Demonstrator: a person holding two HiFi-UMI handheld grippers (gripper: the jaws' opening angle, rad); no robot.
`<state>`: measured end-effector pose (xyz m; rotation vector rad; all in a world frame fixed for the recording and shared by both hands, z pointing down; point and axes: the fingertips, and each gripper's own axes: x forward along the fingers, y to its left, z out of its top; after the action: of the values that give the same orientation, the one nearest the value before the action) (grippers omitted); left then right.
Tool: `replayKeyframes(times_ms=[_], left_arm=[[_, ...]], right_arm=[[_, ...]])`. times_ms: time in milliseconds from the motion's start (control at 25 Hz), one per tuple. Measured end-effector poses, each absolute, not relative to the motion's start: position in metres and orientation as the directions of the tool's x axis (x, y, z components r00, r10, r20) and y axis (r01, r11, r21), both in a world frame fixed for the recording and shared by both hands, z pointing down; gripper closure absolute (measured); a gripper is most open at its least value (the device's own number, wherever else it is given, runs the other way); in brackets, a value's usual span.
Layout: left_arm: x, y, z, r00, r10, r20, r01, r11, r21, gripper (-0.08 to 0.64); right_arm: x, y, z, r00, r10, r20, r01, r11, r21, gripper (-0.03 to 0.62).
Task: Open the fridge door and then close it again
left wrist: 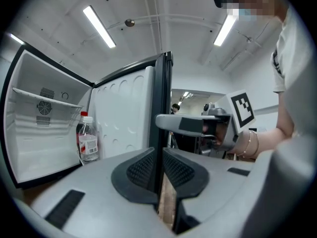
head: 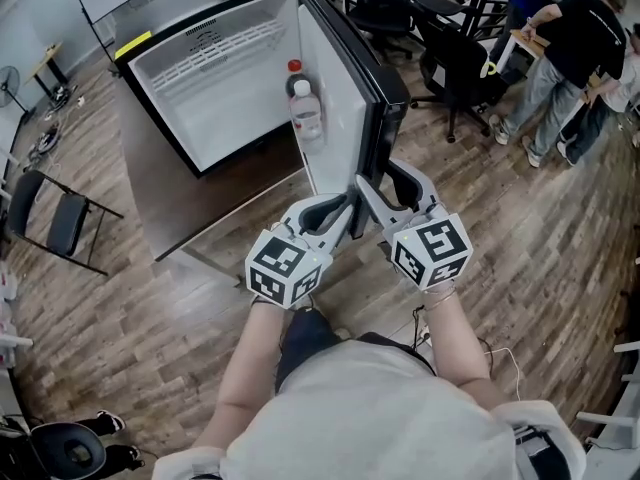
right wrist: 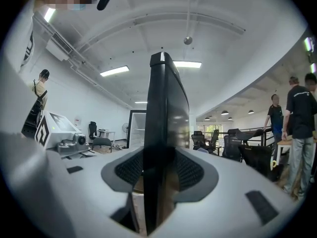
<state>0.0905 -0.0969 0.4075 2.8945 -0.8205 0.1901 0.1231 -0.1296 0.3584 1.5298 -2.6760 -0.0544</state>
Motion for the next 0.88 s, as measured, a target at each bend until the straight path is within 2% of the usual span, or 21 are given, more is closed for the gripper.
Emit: replayKeyframes(times_ms=[400, 880], left_arm=[[0.062, -0.112, 0.398, 0.761, -0.636, 0.129, -0.649, -0.750, 0.130, 0.509], [0.031, -0.129, 0.395, 0.688, -0.717, 0.117, -0.725, -0.667, 0.172, 0.529]], right_arm=[[0.164, -0.136, 0.360, -0.416, -0.908, 0.044, -0.908, 0.417, 0.026, 0.433], [0.209, -0.142, 0.361, -0.337, -0.941, 0.022, -0.941, 0.337, 0.006, 0.446]])
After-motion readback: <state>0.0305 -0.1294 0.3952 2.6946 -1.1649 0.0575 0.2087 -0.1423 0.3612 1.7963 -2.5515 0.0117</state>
